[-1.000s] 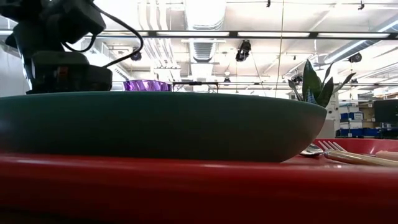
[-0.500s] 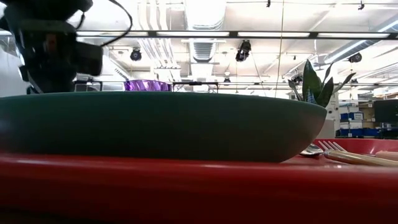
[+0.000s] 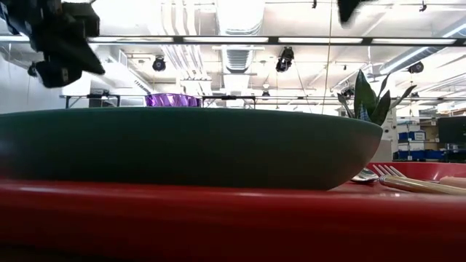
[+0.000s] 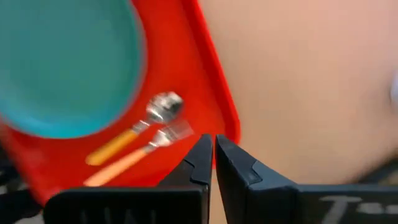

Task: Pick and place plate/cup/fork/spoon on tray
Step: Adjust the red serving tray

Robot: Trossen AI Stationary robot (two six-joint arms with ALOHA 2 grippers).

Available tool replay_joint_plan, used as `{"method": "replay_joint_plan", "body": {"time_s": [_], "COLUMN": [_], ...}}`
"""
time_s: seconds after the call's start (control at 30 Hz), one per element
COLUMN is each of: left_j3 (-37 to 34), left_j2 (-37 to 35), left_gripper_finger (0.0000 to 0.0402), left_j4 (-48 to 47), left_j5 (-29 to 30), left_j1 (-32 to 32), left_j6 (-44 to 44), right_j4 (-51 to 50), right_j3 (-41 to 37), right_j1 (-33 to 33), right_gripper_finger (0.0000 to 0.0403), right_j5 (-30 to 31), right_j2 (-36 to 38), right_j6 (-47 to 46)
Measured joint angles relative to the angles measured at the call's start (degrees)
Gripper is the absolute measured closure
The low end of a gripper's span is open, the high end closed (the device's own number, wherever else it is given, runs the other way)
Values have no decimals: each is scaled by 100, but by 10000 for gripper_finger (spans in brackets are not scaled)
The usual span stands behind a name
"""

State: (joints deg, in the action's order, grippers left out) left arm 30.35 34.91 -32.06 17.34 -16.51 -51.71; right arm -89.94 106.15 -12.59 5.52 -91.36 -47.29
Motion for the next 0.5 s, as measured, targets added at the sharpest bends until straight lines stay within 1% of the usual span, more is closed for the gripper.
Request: {"method": "replay_joint_plan", "body": {"time_s": [0.13,0.27,0.37,0.5], "left_j3": [0,0,0,0], "left_j2": [-554,-918,-1098,-1193], "left_gripper_finger": [402,402,402,402], "left_j4": [9,8,17,18], "left_j5": [449,837,985,1107], "left_j1": [0,0,0,0], "left_j6": [317,577,703,741], "right_j4": [19,283,914,2167], "right_j3": [-1034,-1837,-2346,-3026], "right_j1": [-214,-377,-471,-543], "right_gripper_finger": [394,394,394,394], "right_j5": [-175,-417,-422,-451], "right_j2": [-13,-4,-4,-32], "right_j6": [-815,-1457,-1856,-2053]}}
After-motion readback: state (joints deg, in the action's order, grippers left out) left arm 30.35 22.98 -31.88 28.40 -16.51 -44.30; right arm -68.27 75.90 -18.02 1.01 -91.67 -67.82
